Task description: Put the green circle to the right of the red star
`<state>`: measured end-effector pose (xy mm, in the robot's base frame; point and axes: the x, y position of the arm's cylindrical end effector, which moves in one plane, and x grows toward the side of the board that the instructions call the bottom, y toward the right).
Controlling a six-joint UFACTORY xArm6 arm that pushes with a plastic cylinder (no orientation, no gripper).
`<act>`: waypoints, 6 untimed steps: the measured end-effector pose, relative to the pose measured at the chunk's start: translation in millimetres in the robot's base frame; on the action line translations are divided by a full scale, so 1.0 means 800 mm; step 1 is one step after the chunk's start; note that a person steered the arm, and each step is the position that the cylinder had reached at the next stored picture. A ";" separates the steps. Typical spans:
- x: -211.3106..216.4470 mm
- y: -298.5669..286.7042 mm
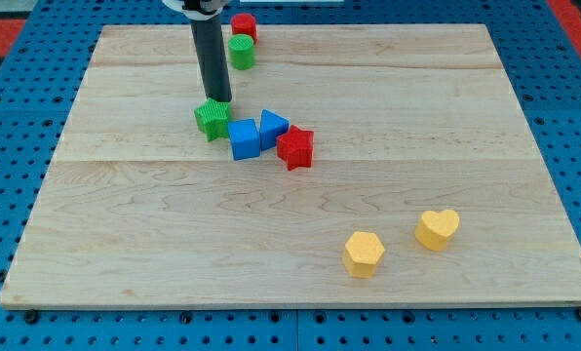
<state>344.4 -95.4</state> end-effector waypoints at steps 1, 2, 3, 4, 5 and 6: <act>0.001 -0.003; 0.014 -0.043; -0.001 -0.065; -0.021 -0.045; -0.016 -0.082; 0.003 -0.100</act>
<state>346.8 -175.2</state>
